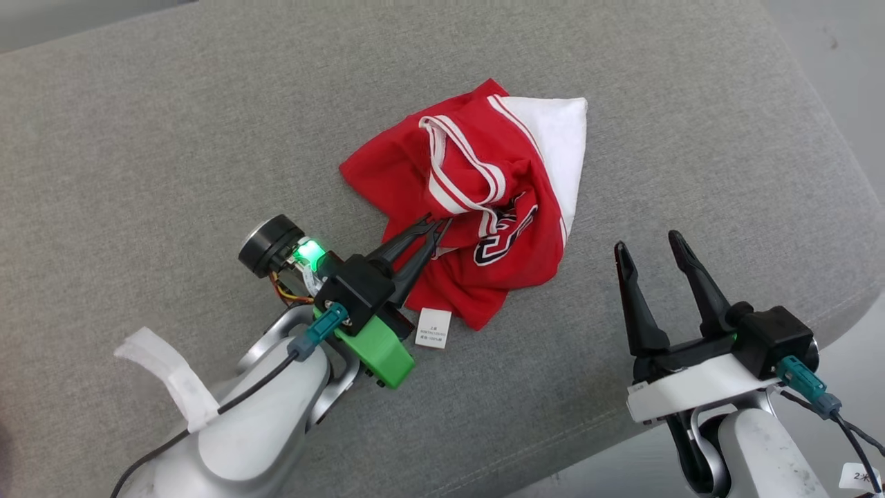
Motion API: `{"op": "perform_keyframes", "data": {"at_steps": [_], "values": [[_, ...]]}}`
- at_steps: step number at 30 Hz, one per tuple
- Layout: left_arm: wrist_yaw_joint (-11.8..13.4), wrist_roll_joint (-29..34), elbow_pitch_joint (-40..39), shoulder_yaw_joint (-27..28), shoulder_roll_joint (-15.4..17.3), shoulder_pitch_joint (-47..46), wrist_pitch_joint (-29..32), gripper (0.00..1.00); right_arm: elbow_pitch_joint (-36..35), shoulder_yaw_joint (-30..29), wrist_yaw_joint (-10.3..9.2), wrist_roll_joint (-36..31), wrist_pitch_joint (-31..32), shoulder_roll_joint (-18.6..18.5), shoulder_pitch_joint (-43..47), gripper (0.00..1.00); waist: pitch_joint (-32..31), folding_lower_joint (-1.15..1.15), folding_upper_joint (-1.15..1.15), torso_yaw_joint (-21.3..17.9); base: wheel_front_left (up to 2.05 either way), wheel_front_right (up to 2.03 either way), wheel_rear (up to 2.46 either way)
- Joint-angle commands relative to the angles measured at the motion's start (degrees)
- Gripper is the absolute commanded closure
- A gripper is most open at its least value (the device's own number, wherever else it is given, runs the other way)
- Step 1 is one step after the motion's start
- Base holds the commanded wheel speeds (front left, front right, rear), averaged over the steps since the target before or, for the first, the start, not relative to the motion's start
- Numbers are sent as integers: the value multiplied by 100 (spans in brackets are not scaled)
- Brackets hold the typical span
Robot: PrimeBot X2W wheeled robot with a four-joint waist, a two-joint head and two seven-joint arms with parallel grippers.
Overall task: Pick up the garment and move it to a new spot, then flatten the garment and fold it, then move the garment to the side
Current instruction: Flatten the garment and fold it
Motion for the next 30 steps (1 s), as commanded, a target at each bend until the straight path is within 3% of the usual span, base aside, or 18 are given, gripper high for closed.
{"op": "perform_keyframes", "data": {"at_steps": [1,8,14,19,23,27,30], "values": [[8,-114,-63,-107,38,-117,4,100,30,23,-10,55,-3,-10,77,0,-191,0,0,-174,0,0,0],[8,-904,-390,-1248,2,-1052,4,100,95,125,-10,250,-3,-9,165,0,-502,0,0,-499,0,0,0],[8,-1939,-289,-1707,-279,-2583,5,100,115,271,-9,342,-3,-9,180,0,-629,0,0,-759,0,0,0],[9,-2661,-81,-1324,-497,-3867,4,100,102,253,-9,359,-3,-7,198,0,-676,0,0,-916,0,0,0],[9,-2759,135,-735,-601,-4617,3,100,93,162,-9,275,-3,-9,263,0,-741,0,0,-881,0,0,0],[9,-2747,186,-250,-598,-4746,7,100,79,29,-9,195,-3,-7,256,0,-766,0,0,-664,0,0,0],[9,-2841,101,-49,-394,-4224,7,100,46,-76,-9,171,-3,-7,259,0,-778,0,0,-445,0,0,0]]}}
